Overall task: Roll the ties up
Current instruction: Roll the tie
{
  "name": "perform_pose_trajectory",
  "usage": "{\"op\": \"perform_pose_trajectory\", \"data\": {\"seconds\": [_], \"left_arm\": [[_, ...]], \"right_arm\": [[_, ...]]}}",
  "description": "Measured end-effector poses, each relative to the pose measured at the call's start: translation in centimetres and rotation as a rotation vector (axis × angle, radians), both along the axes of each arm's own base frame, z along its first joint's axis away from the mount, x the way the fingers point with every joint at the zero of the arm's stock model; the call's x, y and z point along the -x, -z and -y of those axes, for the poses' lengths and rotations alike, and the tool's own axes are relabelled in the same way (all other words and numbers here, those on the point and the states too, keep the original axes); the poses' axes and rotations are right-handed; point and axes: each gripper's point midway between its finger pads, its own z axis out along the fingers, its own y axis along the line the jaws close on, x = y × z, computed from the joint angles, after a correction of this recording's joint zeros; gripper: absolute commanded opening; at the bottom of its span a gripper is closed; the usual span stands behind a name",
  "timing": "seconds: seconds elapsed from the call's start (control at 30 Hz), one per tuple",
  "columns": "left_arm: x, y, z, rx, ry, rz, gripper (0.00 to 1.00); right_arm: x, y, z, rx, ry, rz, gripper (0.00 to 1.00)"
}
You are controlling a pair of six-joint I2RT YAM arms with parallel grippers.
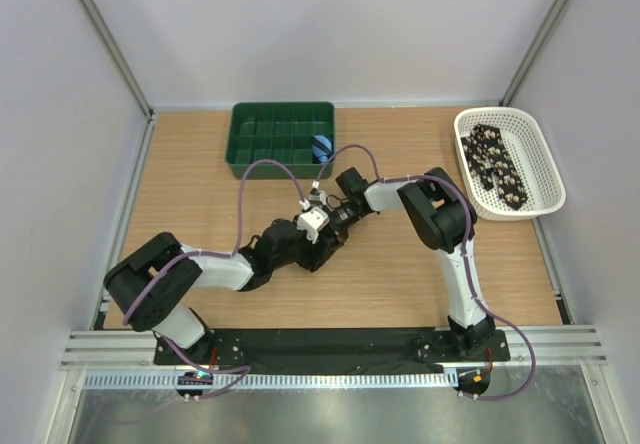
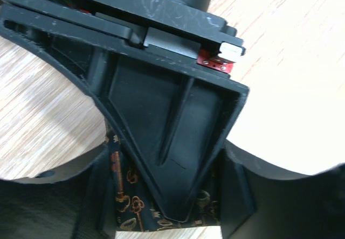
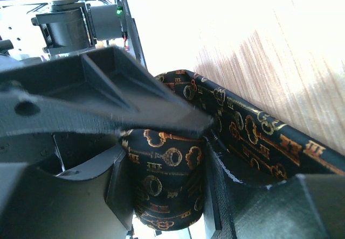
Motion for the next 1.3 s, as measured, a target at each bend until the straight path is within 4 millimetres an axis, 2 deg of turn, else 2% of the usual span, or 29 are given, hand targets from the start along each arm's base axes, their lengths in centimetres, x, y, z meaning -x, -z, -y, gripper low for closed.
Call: {"op": "perform_pose_trajectory", "data": {"seconds": [0.13,0.2,0.33,0.43,0.97,1.3], "left_arm": [[0.0,-0.1,0.1,0.007,0.000,0.002,0.55],[0.1,0.0,0.0,0.011,-0.002,0.003,0.50],[0.1,0.0,-0.1,0.020,-0.004,0.009,0.41],[0.1,-0.1,-0.1,0.024,-0.004,0.013,0.40],[0.3,-0.1,0.2,0.015,0.024,0.009,0.39],[0.8,0.5,0.2,-0.030,0.054,-0.017,0.39]], "right_arm": [[-0.1,0.0,0.0,-0.002,0.002,0.002,0.30],[-0.2,0.0,-0.1,-0.004,0.005,0.004,0.32],[-0.3,0.0,-0.2,-0.009,0.010,0.003,0.51],[-0.3,-0.1,-0.2,-0.010,0.015,-0.008,0.58],[-2.0,-0.9,1.3,0.066,0.106,-0.023,0.63],[-4.2,-1.7,2.8,0.135,0.165,0.041,0.63]]}}
